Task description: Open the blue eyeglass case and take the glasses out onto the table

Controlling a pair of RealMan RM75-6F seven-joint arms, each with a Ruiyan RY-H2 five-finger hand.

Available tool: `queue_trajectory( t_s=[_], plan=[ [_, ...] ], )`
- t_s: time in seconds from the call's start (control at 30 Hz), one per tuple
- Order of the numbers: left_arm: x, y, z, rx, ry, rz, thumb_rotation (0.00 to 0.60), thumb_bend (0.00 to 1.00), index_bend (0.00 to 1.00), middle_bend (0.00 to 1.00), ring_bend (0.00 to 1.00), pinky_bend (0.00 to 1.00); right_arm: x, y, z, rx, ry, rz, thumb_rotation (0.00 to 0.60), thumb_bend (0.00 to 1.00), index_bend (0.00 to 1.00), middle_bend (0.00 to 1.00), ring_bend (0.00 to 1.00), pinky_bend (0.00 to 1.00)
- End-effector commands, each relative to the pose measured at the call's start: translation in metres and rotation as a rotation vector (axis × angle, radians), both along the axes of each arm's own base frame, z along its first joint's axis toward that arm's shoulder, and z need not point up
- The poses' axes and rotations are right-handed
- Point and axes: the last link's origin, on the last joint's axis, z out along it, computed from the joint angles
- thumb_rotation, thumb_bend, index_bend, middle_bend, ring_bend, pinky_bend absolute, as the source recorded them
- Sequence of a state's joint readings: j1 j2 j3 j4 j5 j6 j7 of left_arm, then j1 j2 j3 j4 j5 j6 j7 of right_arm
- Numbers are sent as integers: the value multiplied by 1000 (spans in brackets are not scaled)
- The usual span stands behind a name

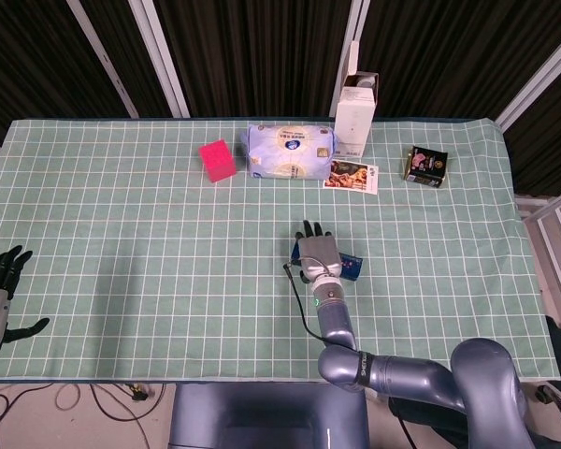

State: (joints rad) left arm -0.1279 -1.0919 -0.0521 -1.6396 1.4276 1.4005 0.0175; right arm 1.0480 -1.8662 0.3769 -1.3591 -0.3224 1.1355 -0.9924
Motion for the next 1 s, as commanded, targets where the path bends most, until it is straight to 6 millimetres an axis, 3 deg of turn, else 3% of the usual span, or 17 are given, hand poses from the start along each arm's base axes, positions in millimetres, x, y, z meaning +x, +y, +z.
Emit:
queue_trajectory(
  t_s=[0.03, 0.17, 0.6, 0.8, 1.0],
  plan=[
    [0, 0, 0, -2, -2, 3, 600, 6, 0, 0, 0, 0, 2, 1, 0, -1, -5, 1, 600, 421, 228, 0, 0, 233],
    [0, 0, 0, -5, -3, 4, 600, 7, 0, 0, 0, 0, 3, 2, 0, -2, -9, 3, 600, 472, 228, 0, 0, 233],
    [0, 0, 0, -10, -14, 12, 600, 6, 0, 0, 0, 0, 4, 6, 0, 5, -4, -15, 600, 483, 229, 0, 0, 233],
    [0, -1, 0, -10, -21, 16, 600, 6, 0, 0, 0, 0, 5, 7, -1, 8, -2, -12, 600, 565, 240, 0, 0, 233],
    [0, -1, 0, -13, -22, 19, 600, 6, 0, 0, 0, 0, 4, 10, -1, 16, -3, -18, 600, 582, 241, 0, 0, 233]
  ],
)
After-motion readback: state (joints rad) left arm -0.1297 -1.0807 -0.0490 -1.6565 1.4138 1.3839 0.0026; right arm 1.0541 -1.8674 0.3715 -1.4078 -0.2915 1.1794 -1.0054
